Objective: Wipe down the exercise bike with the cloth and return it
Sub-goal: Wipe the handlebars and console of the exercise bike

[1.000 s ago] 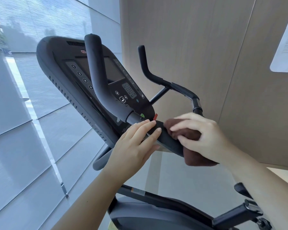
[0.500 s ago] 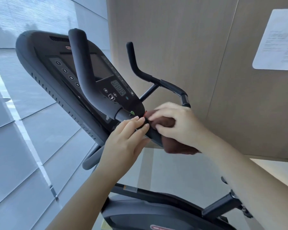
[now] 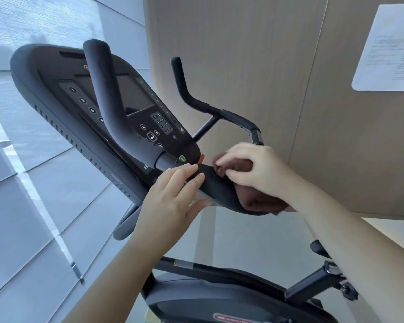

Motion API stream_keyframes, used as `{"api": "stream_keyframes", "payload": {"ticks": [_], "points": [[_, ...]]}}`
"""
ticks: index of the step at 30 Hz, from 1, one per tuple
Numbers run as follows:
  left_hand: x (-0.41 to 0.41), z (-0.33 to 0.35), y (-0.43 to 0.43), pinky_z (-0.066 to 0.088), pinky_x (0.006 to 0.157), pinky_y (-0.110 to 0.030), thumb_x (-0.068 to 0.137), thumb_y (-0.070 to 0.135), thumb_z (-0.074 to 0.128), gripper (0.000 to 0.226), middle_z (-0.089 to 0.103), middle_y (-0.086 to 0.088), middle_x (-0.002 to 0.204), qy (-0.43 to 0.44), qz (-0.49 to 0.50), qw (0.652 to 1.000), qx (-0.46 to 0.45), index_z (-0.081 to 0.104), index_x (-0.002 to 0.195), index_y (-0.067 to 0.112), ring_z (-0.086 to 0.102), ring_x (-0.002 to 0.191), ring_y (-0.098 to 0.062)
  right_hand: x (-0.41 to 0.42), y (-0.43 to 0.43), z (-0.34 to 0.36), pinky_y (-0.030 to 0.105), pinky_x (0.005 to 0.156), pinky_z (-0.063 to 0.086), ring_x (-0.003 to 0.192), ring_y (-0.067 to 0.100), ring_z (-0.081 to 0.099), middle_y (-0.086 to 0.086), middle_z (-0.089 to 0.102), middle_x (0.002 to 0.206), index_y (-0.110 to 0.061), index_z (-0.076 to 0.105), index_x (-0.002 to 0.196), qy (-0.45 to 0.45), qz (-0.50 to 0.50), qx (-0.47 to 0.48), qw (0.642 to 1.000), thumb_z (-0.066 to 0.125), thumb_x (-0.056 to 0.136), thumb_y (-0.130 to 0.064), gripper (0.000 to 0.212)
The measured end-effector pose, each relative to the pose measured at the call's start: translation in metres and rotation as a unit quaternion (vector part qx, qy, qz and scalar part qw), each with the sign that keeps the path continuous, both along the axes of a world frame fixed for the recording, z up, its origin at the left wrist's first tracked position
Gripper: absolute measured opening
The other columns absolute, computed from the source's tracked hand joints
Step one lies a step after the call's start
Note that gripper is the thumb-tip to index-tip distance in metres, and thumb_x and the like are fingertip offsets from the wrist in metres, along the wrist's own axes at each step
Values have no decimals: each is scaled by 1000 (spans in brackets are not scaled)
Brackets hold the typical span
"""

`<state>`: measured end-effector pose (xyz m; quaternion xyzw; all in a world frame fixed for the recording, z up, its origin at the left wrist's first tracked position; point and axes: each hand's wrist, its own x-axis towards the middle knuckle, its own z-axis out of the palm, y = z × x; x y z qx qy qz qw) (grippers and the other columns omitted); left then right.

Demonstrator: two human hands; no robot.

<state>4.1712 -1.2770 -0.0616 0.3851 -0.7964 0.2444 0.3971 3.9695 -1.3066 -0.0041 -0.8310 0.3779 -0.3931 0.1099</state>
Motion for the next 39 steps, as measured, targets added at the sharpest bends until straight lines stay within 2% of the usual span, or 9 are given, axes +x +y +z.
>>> {"api": "stream_keyframes", "payload": {"ticks": [4,11,17,19,22,27,29,35,39], "points": [[-7,3,0,47,88,-50,83,39,56,49,61,-20,111,-2,2,1000,16,63,103,-5,57,107,-36,0,-11,2,20,90,42,96,2,59,-14,65,98,-30,70,89,-5,0,73,997,66,79,-13,20],[-11,1,-4,46,86,-53,84,33,60,42,62,-20,109,-9,1,1000,11,64,103,-5,55,111,-37,-32,26,-39,8,86,38,91,5,59,-1,64,100,-18,72,89,-65,-72,-69,993,67,73,-8,20],[-14,1,3,46,91,-48,84,34,55,43,62,-17,111,18,12,999,32,63,104,-3,54,111,-35,-2,-3,-3,3,81,37,90,0,58,-9,66,97,-24,72,90,-11,-59,26,998,68,76,-8,22],[-15,1,4,45,93,-47,85,33,54,42,62,-17,111,25,6,999,40,63,105,-3,54,112,-36,-2,6,-9,3,81,36,89,0,58,-7,67,96,-25,71,88,-54,-92,19,994,67,76,-6,23],[-6,3,1,45,93,-46,86,33,54,41,62,-16,111,8,-35,998,47,64,107,-1,55,111,-34,-4,41,-37,7,84,37,90,1,58,-3,65,96,-20,72,89,-86,-163,-72,980,67,74,-8,20],[25,17,-15,41,99,-40,88,23,52,35,61,-16,115,-37,-164,984,56,64,109,-2,55,111,-32,29,60,-47,6,84,37,90,12,60,3,65,97,-14,71,93,-160,-325,-145,921,69,75,-5,20],[34,18,-21,45,96,-45,88,17,56,31,60,-18,118,-65,-188,979,51,63,110,-4,55,113,-33,57,52,-34,13,83,41,90,16,61,5,66,98,-14,71,94,-181,-351,-174,902,68,75,-8,20],[41,4,-26,42,97,-51,79,-8,60,38,54,-21,127,-55,-226,972,37,57,117,-7,48,120,-36,91,49,-36,37,77,50,89,33,61,10,65,99,-13,72,94,-72,-424,-200,881,63,76,-15,20],[45,7,-24,42,97,-49,74,-10,63,39,57,-20,124,-65,-234,970,26,60,114,-6,51,118,-36,73,65,-37,34,81,47,89,29,62,9,64,96,-11,72,91,-72,-443,-156,880,67,76,-5,17]]}}
